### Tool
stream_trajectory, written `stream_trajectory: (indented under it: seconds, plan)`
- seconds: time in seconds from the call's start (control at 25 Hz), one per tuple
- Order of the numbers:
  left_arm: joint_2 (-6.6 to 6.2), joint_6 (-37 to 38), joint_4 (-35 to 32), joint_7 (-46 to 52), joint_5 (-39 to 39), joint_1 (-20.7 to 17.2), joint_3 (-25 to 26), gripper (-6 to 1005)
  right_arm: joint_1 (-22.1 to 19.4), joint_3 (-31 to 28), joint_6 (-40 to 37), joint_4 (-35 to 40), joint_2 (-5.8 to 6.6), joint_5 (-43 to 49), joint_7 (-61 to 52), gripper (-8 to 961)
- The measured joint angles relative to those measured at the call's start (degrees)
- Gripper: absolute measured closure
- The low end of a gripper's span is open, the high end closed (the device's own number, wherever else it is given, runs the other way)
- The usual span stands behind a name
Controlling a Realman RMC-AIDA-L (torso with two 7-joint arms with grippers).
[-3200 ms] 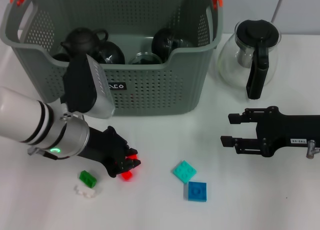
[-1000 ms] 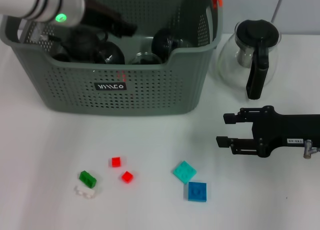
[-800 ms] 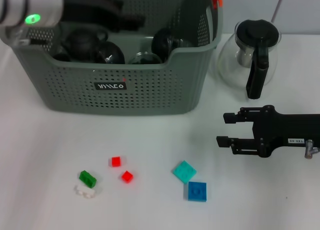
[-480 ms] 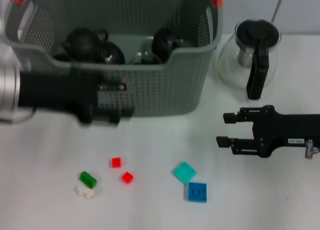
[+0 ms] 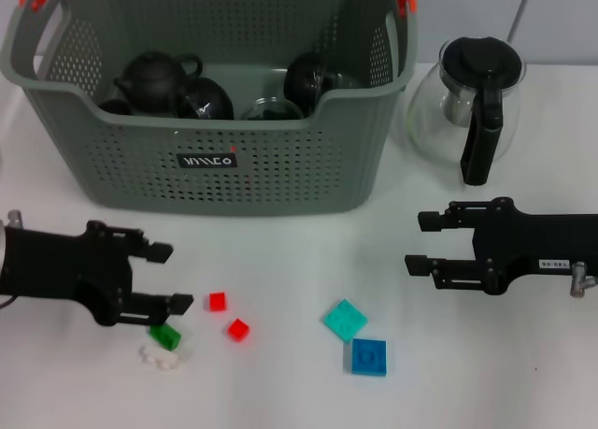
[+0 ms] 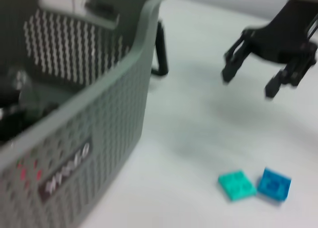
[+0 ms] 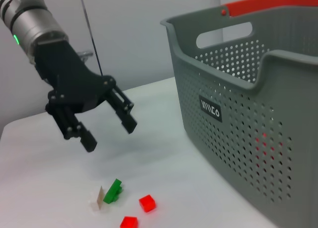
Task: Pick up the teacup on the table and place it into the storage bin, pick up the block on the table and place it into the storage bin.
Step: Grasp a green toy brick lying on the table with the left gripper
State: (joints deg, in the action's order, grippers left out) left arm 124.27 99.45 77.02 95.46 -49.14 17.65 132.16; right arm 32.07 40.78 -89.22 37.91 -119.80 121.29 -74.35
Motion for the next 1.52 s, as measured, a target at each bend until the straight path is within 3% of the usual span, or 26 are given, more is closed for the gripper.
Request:
stream_trajectory:
  seconds: [0.36, 0.52, 0.84, 1.12, 1.52]
  plan:
    - [-0.03, -0.9, 0.6, 25.2, 9.4, 3.7, -1.4, 285, -0.2, 0.0, 0.2, 0.1, 0.17, 0.0, -0.1, 269]
    - [0.09, -1.4, 2.8, 33.5, 13.9, 3.9, -7.2, 354, -0.2, 0.0, 0.3, 0.0, 0.18, 0.0, 0.0, 269]
    - [0.45, -5.1, 7.7, 35.9, 20.0, 2.6, -22.0, 372, -0.3, 0.0, 0.8, 0.0, 0.27, 0.0, 0.2, 270]
    - [0.44, -6.8, 7.6, 37.5, 22.7, 2.7, -26.6, 371, -0.5, 0.0, 0.9, 0.0, 0.35, 0.0, 0.2, 270]
    - [0.45, -8.1, 8.0, 48.5, 29.0, 3.4, -34.8, 409, -0.4, 0.0, 1.0, 0.0, 0.44, 0.0, 0.9, 270]
